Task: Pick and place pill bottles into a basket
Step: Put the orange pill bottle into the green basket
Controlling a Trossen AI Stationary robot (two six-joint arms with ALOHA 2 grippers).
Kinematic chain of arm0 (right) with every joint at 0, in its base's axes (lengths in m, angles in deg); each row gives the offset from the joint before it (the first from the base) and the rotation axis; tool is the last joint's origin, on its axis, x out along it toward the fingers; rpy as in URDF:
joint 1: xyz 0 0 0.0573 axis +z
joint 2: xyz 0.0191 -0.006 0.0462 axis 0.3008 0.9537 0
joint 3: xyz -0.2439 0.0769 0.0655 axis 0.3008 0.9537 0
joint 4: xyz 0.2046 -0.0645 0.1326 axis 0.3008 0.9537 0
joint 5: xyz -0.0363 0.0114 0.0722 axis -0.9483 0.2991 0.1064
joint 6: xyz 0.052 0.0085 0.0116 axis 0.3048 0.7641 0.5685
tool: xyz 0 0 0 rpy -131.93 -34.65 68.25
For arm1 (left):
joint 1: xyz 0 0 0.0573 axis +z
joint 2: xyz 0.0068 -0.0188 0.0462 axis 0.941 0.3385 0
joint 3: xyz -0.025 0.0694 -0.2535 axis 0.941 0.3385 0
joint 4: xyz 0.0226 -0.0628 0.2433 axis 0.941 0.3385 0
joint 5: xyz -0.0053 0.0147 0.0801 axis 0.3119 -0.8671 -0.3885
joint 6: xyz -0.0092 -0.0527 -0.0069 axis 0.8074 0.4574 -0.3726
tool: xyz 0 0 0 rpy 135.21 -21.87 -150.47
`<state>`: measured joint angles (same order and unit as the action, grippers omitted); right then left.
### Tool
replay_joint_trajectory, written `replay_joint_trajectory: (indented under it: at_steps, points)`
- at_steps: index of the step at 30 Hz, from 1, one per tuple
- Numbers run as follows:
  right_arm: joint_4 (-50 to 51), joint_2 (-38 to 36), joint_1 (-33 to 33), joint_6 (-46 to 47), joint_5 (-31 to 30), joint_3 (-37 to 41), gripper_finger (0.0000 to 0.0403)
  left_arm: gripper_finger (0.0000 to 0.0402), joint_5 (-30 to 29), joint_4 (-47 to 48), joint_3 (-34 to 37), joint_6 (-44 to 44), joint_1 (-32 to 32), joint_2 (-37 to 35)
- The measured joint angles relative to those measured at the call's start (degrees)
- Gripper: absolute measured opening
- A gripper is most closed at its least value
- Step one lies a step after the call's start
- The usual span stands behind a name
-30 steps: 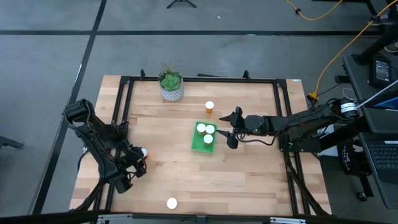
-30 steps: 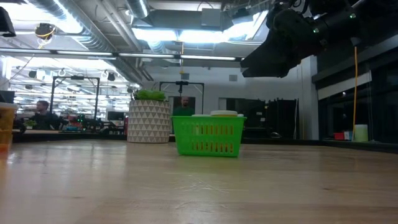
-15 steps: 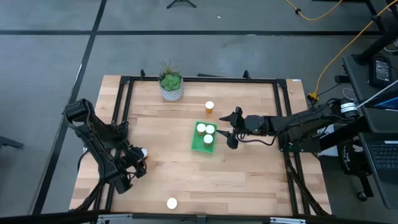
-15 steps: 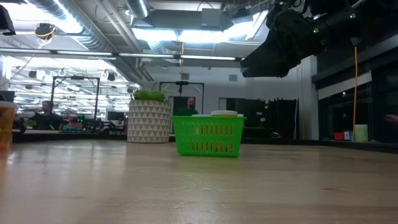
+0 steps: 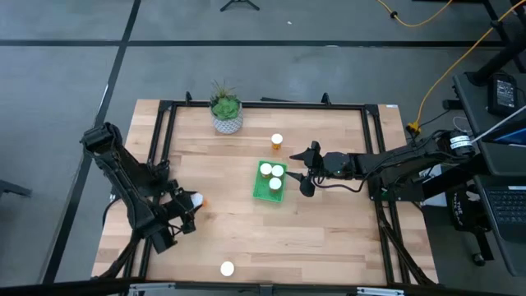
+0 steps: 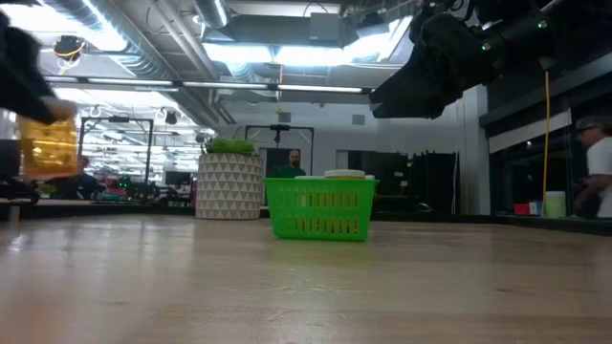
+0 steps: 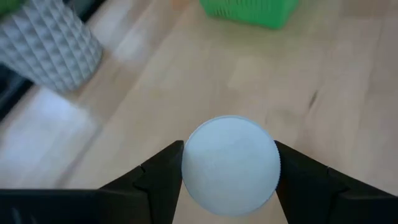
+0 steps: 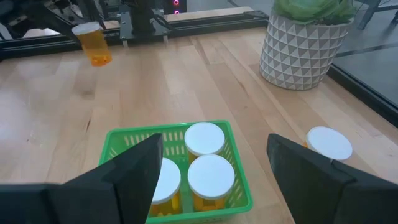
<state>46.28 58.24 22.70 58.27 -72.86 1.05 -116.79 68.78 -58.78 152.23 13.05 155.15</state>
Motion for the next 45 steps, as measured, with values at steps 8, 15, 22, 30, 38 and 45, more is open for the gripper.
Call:
replay_joint_trajectory:
  at_steps: [8,15,22,30,38,45]
  points:
    - [-0.2,0.0,0.0,0.0,0.0,0.0,0.0291,0.0215,-4.6,-9.1,-0.2,-22.7,8.1,-3.3]
    - [-0.3,0.0,0.0,0.0,0.0,0.0,0.0291,0.0215,-0.2,-28.5,-0.2,-53.8,17.4,-5.2]
    - [-0.6,0.0,0.0,0.0,0.0,0.0,0.0291,0.0215,12.7,-47.4,-0.2,-80.2,26.9,-5.8]
    - [-0.7,0.0,0.4,0.1,0.0,0.0,0.0291,0.0215,24.2,-52.4,-0.2,-90.3,36.1,-7.5]
    - [-1.2,0.0,1.9,0.0,0.0,0.0,0.0291,0.0215,31.3,-56.1,-0.2,-97.7,41.4,-10.1]
    - [-3.8,0.0,2.0,-1.9,0.0,0.0,0.0291,0.0215,37.8,-58.7,-0.2,-100.7,45.7,-10.2]
